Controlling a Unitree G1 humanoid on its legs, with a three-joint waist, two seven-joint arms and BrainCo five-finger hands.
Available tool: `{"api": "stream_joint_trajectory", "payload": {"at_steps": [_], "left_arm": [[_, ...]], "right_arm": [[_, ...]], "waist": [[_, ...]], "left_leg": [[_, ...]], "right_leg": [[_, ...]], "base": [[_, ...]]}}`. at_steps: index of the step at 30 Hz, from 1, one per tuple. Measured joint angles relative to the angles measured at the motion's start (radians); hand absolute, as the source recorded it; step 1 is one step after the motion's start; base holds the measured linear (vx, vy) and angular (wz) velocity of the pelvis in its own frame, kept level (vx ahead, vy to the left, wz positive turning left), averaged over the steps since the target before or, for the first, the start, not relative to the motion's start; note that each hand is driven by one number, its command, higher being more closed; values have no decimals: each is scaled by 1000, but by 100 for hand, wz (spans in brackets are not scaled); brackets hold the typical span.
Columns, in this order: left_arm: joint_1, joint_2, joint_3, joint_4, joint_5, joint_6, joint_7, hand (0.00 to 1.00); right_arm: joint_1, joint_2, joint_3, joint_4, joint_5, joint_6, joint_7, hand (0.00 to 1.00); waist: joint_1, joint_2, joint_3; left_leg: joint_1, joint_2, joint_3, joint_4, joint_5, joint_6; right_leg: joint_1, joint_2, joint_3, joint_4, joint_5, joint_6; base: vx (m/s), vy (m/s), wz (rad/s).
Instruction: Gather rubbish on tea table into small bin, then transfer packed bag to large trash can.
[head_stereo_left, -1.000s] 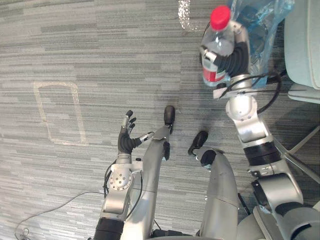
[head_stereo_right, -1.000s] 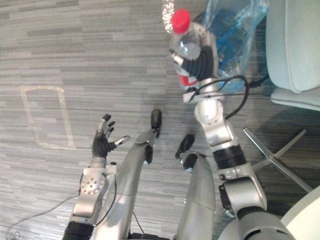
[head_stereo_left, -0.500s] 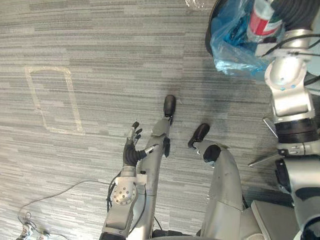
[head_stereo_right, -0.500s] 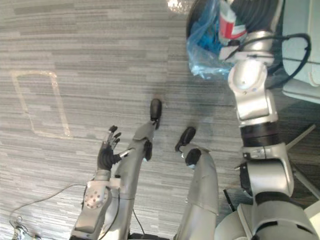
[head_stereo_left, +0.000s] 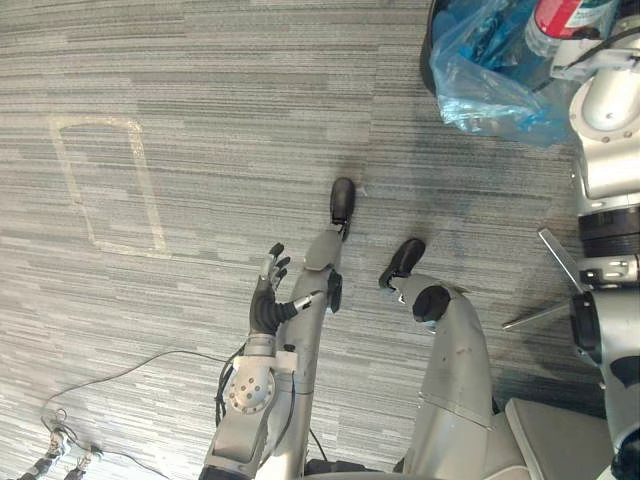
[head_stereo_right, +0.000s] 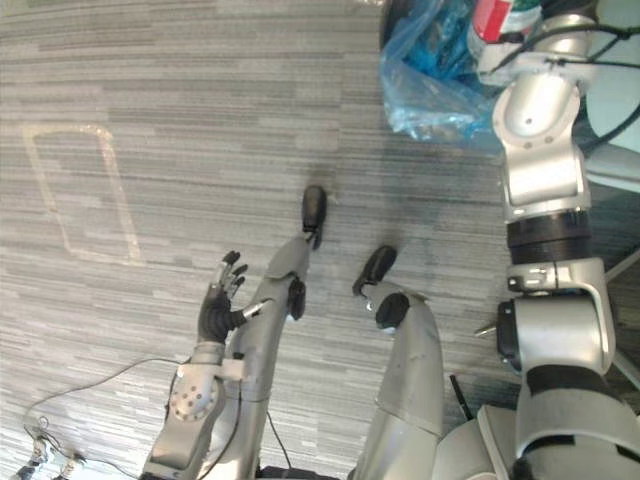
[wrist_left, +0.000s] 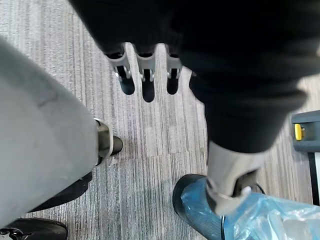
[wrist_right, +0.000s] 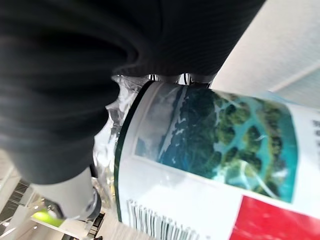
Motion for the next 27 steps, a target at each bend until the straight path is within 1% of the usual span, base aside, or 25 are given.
{"api": "stream_joint_trajectory", "payload": {"at_steps": [3, 4, 6, 7, 9, 11, 12, 13, 15, 17, 19, 20, 21, 22, 23, 26, 27], "left_arm": [[7, 2, -9, -2, 0, -8, 19, 0], [-14, 4, -7, 29, 0, -27, 32, 0], [-107, 7, 2, 139, -1, -33, 35, 0], [-193, 8, 7, 212, -1, -15, 59, 0], [-242, 7, 25, 271, -1, -9, 74, 0], [-283, -4, 52, 319, -16, -9, 79, 0], [-349, -5, 83, 383, -24, 0, 87, 0], [-425, 3, 98, 465, -22, 36, 93, 0], [-460, -1, 102, 500, -18, 50, 98, 0], [-478, -17, 105, 517, -18, 61, 107, 0], [-477, -35, 106, 535, -7, 60, 112, 0], [-476, -39, 113, 539, -5, 59, 114, 0], [-473, -40, 124, 553, 0, 58, 120, 0], [-471, -38, 130, 565, 1, 57, 123, 0], [-471, -37, 134, 570, 1, 56, 123, 0], [-470, -37, 130, 612, 3, 51, 125, 0], [-470, -37, 130, 618, 3, 51, 125, 0]], "right_arm": [[-45, -4, 27, 42, 38, -3, 0, 0], [-72, 0, 50, 70, 68, -3, 0, 0], [-88, 12, 87, 77, 85, -3, 6, 0], [-103, 33, 105, 78, 104, -1, 16, 0], [-111, 51, 104, 78, 104, 0, 17, 0], [-111, 60, 102, 74, 100, 3, 17, 0], [-105, 87, 106, 55, 97, 6, 16, 0], [-90, 120, 109, 4, 67, 7, 15, 0], [-57, 138, 109, -59, 29, 6, 9, 0], [-26, 162, 106, -88, -62, 12, 6, 0], [7, 163, 103, -89, -147, 40, 1, 0], [16, 165, 103, -89, -175, 45, -1, 0], [39, 170, 104, -92, -226, 50, -2, 0], [60, 175, 104, -93, -285, 53, -3, 0], [68, 174, 104, -93, -303, 56, -4, 0], [98, 187, 105, -93, -397, 88, -4, 0], [96, 191, 105, -92, -417, 91, -3, 0]], "waist": [[1, 0, 0], [0, 0, 0], [0, 0, 0], [-9, 0, 0], [-19, 0, 0], [-24, 0, 0], [-25, -1, -1], [-41, -1, -1], [-59, -1, -1], [-72, -2, -1], [-76, -3, -1], [-76, -4, -1], [-75, -14, -7], [-76, -19, -8], [-76, -20, -8], [-75, -25, -8], [-75, -25, -8]], "left_leg": [[0, -4, -2, -27, 19, -5], [0, 1, -2, -33, 25, -5], [2, 5, 1, -34, 30, 0], [4, 5, 1, -42, 39, 3], [5, 5, -1, -48, 47, 2], [6, 17, 2, -43, 47, 2], [7, 34, 7, -37, 47, 3], [8, 40, 8, -38, 47, 3], [8, 42, 8, -38, 48, 4], [11, 54, 8, -38, 49, 5], [31, 58, 8, -45, 51, 7], [36, 60, 8, -47, 51, 6], [47, 65, 9, -66, 54, 0], [61, 68, 9, -90, 65, -3], [66, 68, 9, -97, 69, -4], [109, 61, 19, -165, 90, 3], [114, 60, 20, -174, 95, 6]], "right_leg": [[-14, -3, -1, -4, 3, -5], [-16, 0, -6, -12, 7, -12], [-15, 2, -6, -13, 10, -16], [-15, 2, -7, -14, 10, -16], [-15, 3, -11, -18, 13, -20], [-10, 16, -12, -33, 23, -32], [-3, 34, -11, -48, 35, -29], [-1, 39, -11, -54, 39, -27], [-1, 41, -12, -56, 43, -31], [6, 54, -14, -71, 54, -34], [22, 60, -14, -77, 62, -41], [28, 64, -13, -82, 65, -41], [32, 71, -11, -98, 72, -38], [42, 77, -14, -116, 74, -33], [45, 77, -15, -119, 76, -32], [64, 76, -12, -147, 78, -26], [66, 76, -10, -151, 79, -25]], "base": [[-101, 30, 8], [-91, 25, -5], [-92, 24, -5], [-91, 24, 0], [-88, 25, 0], [-88, 24, -22], [-109, 30, -40], [-92, 26, -35], [-85, 25, -14], [-112, 25, -22], [-100, 11, -13], [-89, 2, -14], [-85, 0, -17], [-83, 1, -14], [-63, 1, -4], [-75, -11, 2], [-54, -18, 2]]}}
